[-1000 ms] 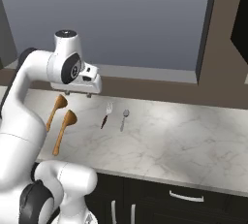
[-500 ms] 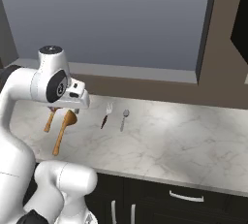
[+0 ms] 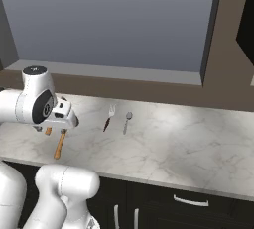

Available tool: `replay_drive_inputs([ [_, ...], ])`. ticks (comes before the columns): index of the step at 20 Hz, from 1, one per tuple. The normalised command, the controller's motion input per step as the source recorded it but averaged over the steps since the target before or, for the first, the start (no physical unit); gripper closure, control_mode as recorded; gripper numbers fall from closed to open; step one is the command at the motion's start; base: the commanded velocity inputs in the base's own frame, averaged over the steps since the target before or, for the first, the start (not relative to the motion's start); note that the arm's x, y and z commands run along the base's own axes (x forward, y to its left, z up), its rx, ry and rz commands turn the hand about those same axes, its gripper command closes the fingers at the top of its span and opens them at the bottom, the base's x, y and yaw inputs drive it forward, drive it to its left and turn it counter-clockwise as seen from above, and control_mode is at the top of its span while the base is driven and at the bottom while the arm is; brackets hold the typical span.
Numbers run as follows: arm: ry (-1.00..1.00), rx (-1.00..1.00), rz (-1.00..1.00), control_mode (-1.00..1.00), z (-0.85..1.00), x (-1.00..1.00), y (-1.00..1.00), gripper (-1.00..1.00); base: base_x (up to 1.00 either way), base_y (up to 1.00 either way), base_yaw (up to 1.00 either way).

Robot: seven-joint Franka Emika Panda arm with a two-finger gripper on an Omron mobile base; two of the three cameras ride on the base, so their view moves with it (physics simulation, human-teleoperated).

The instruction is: Organize the utensils by type. Pick up the wooden spoons from the counter and place them in the open cabinet. Then pick up the metallic utensils from the counter and place them in the open drawer.

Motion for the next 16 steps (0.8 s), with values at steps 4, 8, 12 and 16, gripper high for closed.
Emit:
replay_drive_inputs([
  [4, 0.04, 0.0, 0.0, -1.0, -0.29, -0.03, 0.46, -1.0, 0.0, 0.0, 0.0],
  [8, 0.0, 0.0, 0.0, -1.0, -0.28, 0.1, 0.41, -1.0, 0.0, 0.0, 0.0],
  [12, 0.04, 0.0, 0.0, -1.0, -0.35, 0.29, 0.27, -1.0, 0.0, 0.0, 0.0],
  [16, 0.12, 0.0, 0.01, -1.0, -0.34, 0.56, 0.17, -1.0, 0.0, 0.0, 0.0],
])
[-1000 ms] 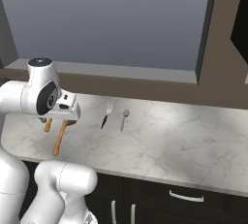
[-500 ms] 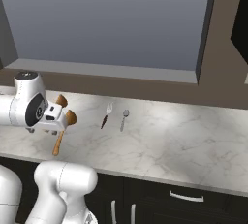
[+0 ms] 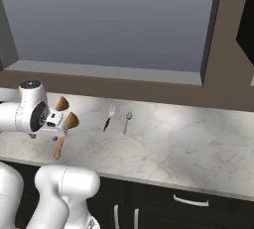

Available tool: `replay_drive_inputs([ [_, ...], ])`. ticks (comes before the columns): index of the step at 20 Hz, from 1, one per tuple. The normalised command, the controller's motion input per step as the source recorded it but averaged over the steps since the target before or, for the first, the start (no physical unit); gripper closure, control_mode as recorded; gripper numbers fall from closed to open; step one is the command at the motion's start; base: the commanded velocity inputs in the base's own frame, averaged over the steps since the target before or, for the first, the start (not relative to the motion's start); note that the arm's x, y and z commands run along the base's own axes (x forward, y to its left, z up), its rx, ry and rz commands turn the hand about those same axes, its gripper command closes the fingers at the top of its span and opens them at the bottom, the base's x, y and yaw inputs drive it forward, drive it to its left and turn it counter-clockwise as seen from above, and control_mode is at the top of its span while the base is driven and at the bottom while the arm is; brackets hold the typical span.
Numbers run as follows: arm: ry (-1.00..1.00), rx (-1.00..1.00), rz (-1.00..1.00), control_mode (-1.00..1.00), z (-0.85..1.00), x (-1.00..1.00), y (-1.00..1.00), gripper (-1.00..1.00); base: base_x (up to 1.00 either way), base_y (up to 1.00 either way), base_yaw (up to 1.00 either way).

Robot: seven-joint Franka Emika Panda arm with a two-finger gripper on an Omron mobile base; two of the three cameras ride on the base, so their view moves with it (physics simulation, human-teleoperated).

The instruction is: Organize the utensils by type. Pick up the wooden spoons from the counter and place them in the open cabinet. Then pick up the metallic utensils from the counter and place them in the open drawer.

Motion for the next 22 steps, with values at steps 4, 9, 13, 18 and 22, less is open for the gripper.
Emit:
replay_drive_inputs([
  [4, 0.13, 0.0, 0.02, -1.0, -0.38, 0.69, 0.09, -1.0, 0.0, 0.0, 0.0],
  [9, 0.08, 0.0, 0.0, -1.0, -0.45, 0.53, 0.18, -1.0, 0.0, 0.0, 0.0],
  [13, -0.04, -0.05, 0.0, -1.0, -0.63, 0.24, 0.21, -1.0, 0.0, 0.0, 0.0],
  [18, -0.05, -0.07, 0.0, -1.0, -0.6, 0.2, 0.04, -1.0, 0.0, 0.0, 0.0],
  [22, -0.01, -0.01, 0.0, -1.0, -0.45, 0.08, 0.0, -1.0, 0.0, 0.0, 0.0],
])
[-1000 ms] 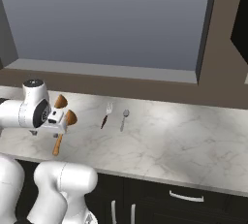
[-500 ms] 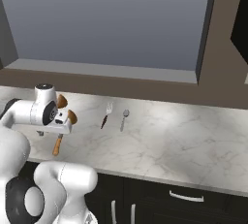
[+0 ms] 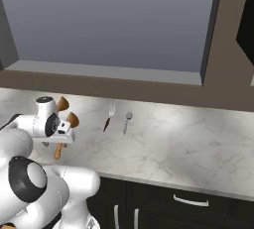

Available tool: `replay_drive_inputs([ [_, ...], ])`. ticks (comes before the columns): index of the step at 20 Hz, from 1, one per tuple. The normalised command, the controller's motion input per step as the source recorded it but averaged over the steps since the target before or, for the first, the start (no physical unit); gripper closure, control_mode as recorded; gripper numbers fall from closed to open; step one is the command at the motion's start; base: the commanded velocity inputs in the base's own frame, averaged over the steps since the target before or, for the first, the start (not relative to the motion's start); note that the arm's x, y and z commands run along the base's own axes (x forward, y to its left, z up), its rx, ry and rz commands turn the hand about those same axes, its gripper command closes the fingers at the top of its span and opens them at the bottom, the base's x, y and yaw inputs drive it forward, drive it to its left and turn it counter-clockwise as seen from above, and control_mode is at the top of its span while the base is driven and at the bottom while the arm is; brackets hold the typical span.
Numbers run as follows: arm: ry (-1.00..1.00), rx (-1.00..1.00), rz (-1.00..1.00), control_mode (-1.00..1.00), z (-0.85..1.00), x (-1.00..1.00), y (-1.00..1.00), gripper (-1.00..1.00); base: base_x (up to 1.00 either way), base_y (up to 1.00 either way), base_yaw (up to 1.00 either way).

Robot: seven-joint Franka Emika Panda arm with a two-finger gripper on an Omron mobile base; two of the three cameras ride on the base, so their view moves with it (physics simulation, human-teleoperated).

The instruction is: Organize the utensils by type. Pick up the wooden spoons from the counter and place them in the open cabinet. Then pick up the metallic utensils from the counter and place them in the open drawer.

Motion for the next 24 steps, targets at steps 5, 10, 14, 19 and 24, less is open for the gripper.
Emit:
replay_drive_inputs([
  [5, 0.0, 0.0, 0.0, -1.0, -0.38, 0.08, 0.0, -1.0, 0.0, 0.0, 0.0],
  [10, 0.0, 0.0, 0.0, -1.0, -0.47, 0.08, 0.0, -1.0, 0.0, 0.0, 0.0],
  [14, 0.0, 0.0, 0.0, -1.0, -0.43, 0.0, 0.0, 1.0, 0.0, 0.0, 0.0],
  [19, 0.0, 0.14, 0.01, -1.0, -0.33, 0.0, 0.0, 1.0, 0.0, 0.0, 0.0],
  [24, -0.07, 0.31, 0.01, -1.0, -0.24, 0.0, 0.01, 1.0, 0.0, 0.0, 0.0],
])
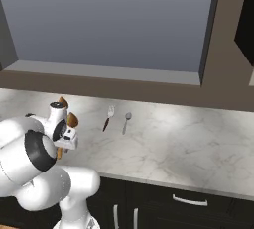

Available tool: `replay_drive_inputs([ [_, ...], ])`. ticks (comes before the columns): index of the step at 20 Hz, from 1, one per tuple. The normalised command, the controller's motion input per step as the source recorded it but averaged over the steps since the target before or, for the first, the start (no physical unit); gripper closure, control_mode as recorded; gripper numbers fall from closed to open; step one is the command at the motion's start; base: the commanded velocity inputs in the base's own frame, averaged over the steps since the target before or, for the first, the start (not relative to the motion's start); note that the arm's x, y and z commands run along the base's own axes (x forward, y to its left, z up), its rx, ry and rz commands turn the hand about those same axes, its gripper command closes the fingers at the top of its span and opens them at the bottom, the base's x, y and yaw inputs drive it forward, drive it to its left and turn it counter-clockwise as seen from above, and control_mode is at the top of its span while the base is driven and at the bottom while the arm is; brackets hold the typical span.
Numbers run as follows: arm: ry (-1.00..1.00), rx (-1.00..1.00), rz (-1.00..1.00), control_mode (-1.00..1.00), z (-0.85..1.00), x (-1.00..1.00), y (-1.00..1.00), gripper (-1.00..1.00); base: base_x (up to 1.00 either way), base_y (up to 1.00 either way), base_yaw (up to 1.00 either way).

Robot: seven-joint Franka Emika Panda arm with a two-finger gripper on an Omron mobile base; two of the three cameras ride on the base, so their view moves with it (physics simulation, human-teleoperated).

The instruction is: Organize the utensils by type. Pick up the wooden spoons from the counter and place them in the open cabinet. Then pick up the metallic utensils from the counter and place them in the open drawer.

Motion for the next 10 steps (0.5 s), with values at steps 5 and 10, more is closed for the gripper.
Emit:
replay_drive_inputs([
  [5, -0.24, 0.11, 0.01, -1.0, -0.11, 0.0, 0.46, 1.0, 0.0, 0.0, 0.0],
  [10, -0.18, 0.0, 0.02, -1.0, 0.08, -0.01, 0.69, 1.0, 0.0, 0.0, 0.0],
])
